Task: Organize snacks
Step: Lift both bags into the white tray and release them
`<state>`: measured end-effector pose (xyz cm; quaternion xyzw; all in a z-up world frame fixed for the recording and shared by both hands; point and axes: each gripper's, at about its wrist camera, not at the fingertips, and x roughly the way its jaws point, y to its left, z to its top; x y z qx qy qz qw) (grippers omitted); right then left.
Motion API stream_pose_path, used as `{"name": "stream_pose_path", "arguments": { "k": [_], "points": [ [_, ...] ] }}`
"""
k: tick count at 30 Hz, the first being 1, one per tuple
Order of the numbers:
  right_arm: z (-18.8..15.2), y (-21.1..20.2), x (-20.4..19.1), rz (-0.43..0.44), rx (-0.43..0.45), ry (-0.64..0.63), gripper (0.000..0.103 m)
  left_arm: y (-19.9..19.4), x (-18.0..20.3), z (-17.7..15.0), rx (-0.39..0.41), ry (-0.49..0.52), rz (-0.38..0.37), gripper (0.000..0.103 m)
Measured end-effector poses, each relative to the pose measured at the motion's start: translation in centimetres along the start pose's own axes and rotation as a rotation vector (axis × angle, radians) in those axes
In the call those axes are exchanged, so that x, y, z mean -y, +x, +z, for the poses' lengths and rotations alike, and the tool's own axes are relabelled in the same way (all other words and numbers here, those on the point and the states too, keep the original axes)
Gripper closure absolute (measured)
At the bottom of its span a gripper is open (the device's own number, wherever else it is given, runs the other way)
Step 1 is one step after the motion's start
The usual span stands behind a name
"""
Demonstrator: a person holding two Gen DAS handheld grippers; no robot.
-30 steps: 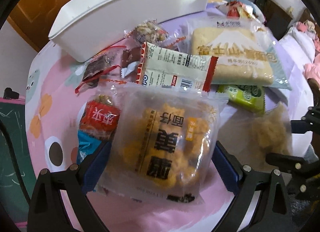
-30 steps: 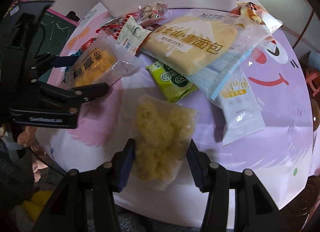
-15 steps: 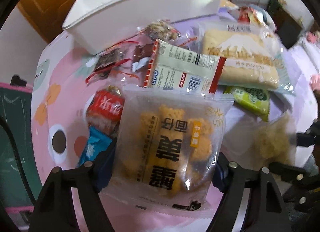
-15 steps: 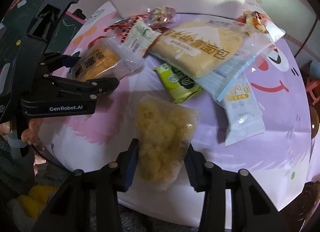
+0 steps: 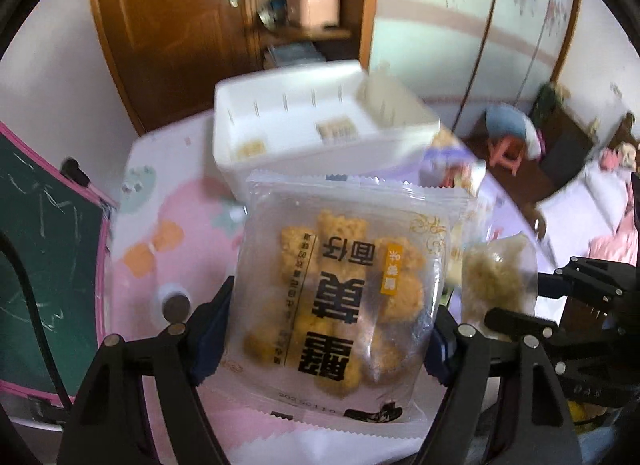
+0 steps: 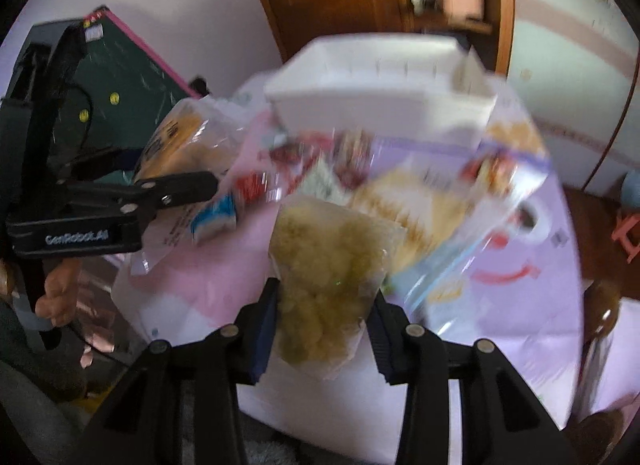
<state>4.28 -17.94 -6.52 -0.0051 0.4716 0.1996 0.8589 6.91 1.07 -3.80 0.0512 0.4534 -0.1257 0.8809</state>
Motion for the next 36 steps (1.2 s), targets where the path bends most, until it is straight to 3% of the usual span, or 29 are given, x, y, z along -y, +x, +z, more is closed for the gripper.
{"name": "stream_pose_path", "arguments": {
  "k": [6, 12, 19, 23, 26, 33, 36],
  "points": [
    [5.3, -4.6, 1.0, -0.08, 0.149, -0.04, 0.062, -4.3, -0.5, 4.2, 0.12, -0.017, 0.015, 0.025],
    [11.3, -8.1, 1.3, -0.135, 0.272, -0.046, 0.062, -8.2, -0.3, 10.1, 0.241, -0.007, 0.086, 0.025],
    [18.8, -9.1, 1.3, -0.193, 0.344, -0.038, 0.062, -9.8, -1.4, 16.9, 0.359, -0.058, 0.142, 0.024],
    [22.6, -8.0, 2.0, -0.253, 0.387, -0.016, 0.062, -7.3, -2.5, 20.8, 0.363, -0.076, 0.197, 0.024],
    [24.7, -5.6, 2.8, -0.268, 0.378, 0.001, 0.061, -3.9, -3.9, 22.9, 0.321, -0.113, 0.215, 0.024],
    [27.1, 4.7, 5.7, -0.269, 0.218, 0.058, 0.061, 6.0, -4.5, 24.0, 0.228, -0.097, 0.305, 0.023],
    [27.2, 8.6, 7.2, -0.215, 0.156, 0.102, 0.055, 9.6, -5.1, 24.0, 0.194, -0.117, 0.25, 0.02]
  ]
}}
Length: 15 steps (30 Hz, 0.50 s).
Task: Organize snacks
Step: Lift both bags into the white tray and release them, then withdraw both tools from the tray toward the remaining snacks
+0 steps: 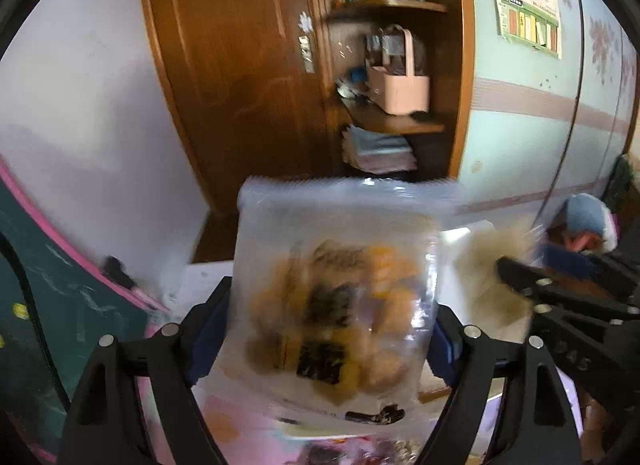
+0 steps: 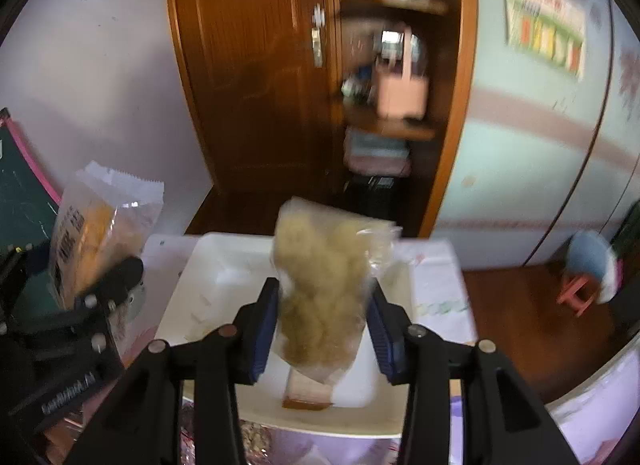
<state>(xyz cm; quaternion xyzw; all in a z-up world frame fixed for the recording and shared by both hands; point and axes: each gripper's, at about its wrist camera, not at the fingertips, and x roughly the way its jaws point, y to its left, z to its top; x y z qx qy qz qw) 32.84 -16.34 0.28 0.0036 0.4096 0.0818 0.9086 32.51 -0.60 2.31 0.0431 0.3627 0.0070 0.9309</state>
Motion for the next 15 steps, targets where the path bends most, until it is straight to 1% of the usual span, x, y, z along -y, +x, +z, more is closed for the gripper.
{"name": "stream_pose_path", "arguments": {
  "k": [1, 2, 3, 4, 5, 9, 12, 15],
  "points": [
    [-0.2, 0.8, 0.2, -0.003, -0.014, 0.007, 0.047, 0.6, -0.1, -0.2, 0.0, -0.009, -0.001, 0.019],
    [-0.5, 1.6, 0.4, -0.013, -0.024, 0.012, 0.038, 1.1, -0.1, -0.5, -0.002, -0.01, 0.001, 0.014],
    [-0.7, 1.8, 0.4, -0.014, -0.025, 0.011, 0.034, 1.7, -0.1, -0.8, -0.008, -0.008, -0.001, 0.011],
    [-1.2, 1.9, 0.4, -0.01, -0.023, 0.006, 0.028, 2.0, -0.1, -1.1, -0.011, -0.006, -0.009, 0.011],
    [-1.5, 2.0, 0.5, -0.009, -0.021, 0.0, 0.025, 2.1, -0.1, -1.3, -0.015, -0.004, -0.018, 0.011],
    [-2.4, 1.7, 0.8, -0.002, -0.03, -0.006, 0.024, 2.0, 0.0, -2.3, -0.043, 0.007, -0.052, 0.011],
    [-2.9, 0.7, 1.0, 0.026, -0.035, 0.01, 0.024, 1.0, 0.1, -2.5, -0.036, 0.01, -0.051, 0.011],
    [-3.4, -0.7, 0.8, 0.031, -0.028, 0.009, 0.024, -1.2, -0.3, -3.2, -0.036, 0.008, -0.064, 0.011]
  ]
}}
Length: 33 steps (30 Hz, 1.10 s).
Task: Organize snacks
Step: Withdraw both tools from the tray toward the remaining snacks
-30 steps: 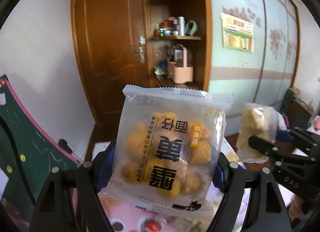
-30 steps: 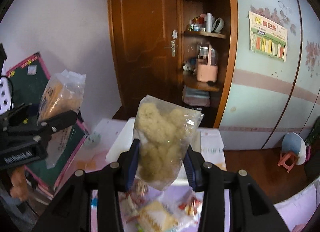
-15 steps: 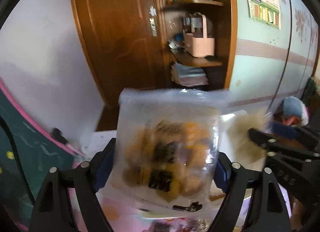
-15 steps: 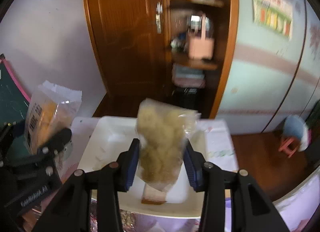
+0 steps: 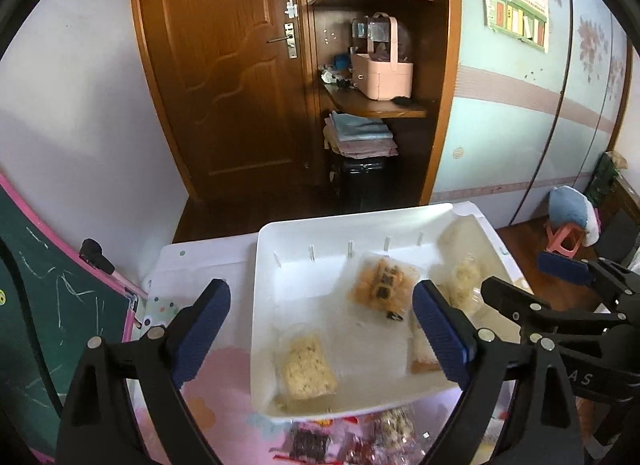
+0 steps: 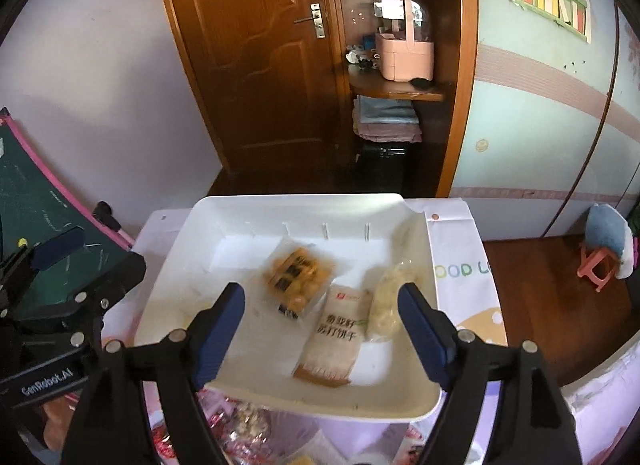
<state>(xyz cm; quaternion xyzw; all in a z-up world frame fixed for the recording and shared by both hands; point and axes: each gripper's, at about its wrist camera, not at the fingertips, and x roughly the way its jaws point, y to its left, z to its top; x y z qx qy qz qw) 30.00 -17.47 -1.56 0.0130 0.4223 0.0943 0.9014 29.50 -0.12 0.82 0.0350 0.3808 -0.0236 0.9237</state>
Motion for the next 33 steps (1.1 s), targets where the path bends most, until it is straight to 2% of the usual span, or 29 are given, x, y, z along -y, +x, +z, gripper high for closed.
{"name": "stream_pose_path", "arguments": {
  "k": [5, 12, 18, 22, 28, 31, 33],
  "points": [
    [-1.2, -4.1, -1.0, 0.043, 0.039, -0.016, 0.024, -4.1, -0.5, -0.5, 0.014, -0.017, -0.032, 0.011],
    [-3.6, -10.7, -2.3, 0.104, 0.07, -0.017, 0.024, -12.1, -0.8, -2.9, 0.096, -0.002, -0.077, 0.005],
    [-6.6, -16.1, -2.7, 0.061, 0.129, -0.063, 0.024, -18.5, -1.1, -5.9, 0.146, 0.017, -0.104, 0.002],
    [-8.4, -19.0, -2.5, -0.016, 0.174, -0.071, 0.024, -21.5, -1.4, -8.6, 0.18, 0.02, -0.097, 0.003],
    [-10.7, -21.9, -1.6, -0.091, 0.216, -0.068, 0.024, -23.5, -2.3, -11.7, 0.157, -0.004, -0.14, 0.003],
    [-11.7, -22.7, -1.4, -0.156, 0.224, -0.075, 0.024, -24.1, -2.6, -12.8, 0.171, -0.003, -0.128, 0.003],
    [-12.4, -23.3, -1.1, -0.16, 0.231, -0.075, 0.024, -24.4, -2.8, -13.4, 0.174, 0.002, -0.123, 0.003]
  ]
}}
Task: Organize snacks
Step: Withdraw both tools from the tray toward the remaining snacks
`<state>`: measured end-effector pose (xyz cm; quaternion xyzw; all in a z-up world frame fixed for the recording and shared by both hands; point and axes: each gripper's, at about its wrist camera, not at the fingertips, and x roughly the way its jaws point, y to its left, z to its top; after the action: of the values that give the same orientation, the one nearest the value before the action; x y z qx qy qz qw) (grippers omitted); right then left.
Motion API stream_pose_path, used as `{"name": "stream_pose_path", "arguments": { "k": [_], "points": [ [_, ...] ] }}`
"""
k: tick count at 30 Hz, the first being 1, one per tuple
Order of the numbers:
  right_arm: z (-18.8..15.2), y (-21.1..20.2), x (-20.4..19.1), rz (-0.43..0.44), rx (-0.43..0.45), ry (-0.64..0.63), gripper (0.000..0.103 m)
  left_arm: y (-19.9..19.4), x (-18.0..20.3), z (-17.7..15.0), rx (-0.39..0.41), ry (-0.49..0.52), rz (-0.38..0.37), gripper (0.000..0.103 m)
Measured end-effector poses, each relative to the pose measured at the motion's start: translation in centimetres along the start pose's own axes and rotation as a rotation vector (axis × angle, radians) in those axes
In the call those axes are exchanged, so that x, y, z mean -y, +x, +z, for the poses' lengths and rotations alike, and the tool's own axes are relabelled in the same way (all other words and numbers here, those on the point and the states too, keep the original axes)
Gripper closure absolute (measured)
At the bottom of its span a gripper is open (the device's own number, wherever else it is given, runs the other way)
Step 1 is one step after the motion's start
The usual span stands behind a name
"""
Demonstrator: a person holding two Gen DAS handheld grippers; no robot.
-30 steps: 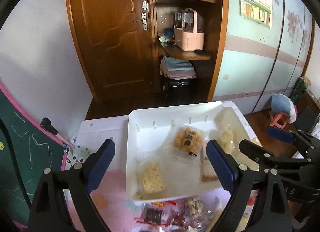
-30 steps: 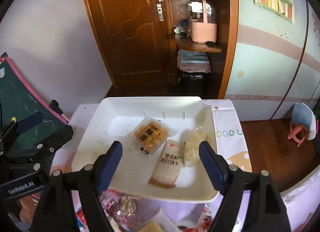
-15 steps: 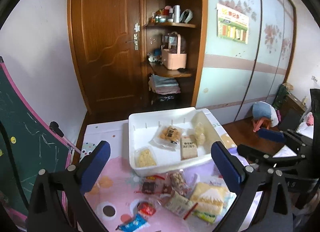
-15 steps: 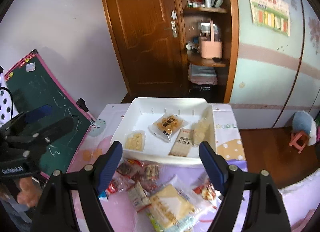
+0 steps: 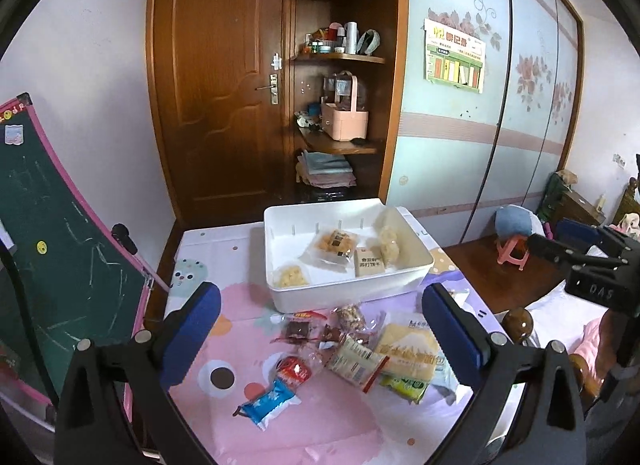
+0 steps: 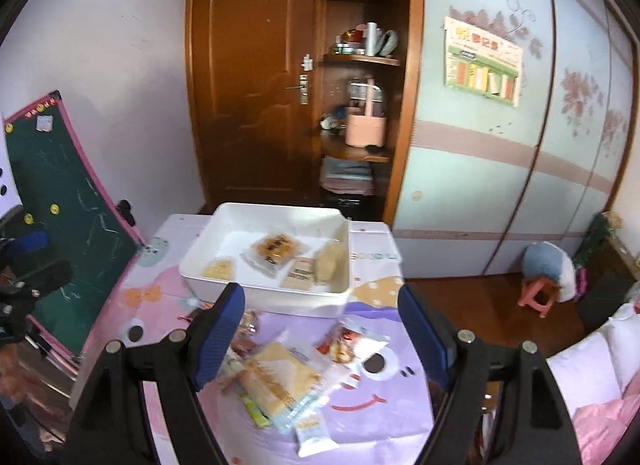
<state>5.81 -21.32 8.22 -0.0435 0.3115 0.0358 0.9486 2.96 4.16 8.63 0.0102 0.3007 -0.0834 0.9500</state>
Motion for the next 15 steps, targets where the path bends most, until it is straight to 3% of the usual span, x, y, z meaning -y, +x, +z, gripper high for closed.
{"name": "stream_pose_path", "arguments": {
  "k": [7, 15],
  "points": [
    [-2.5, -1.6, 0.2, 0.032, 0.039, -0.031, 0.024, -1.0, -0.1, -2.6, 0.027, 0.018, 0.037, 0.003],
    [-6.2, -0.5, -0.5, 0.083, 0.01, -0.043, 0.024, 0.9, -2.4, -7.0, -0.031, -0.086, 0.047, 0.003]
  ]
}}
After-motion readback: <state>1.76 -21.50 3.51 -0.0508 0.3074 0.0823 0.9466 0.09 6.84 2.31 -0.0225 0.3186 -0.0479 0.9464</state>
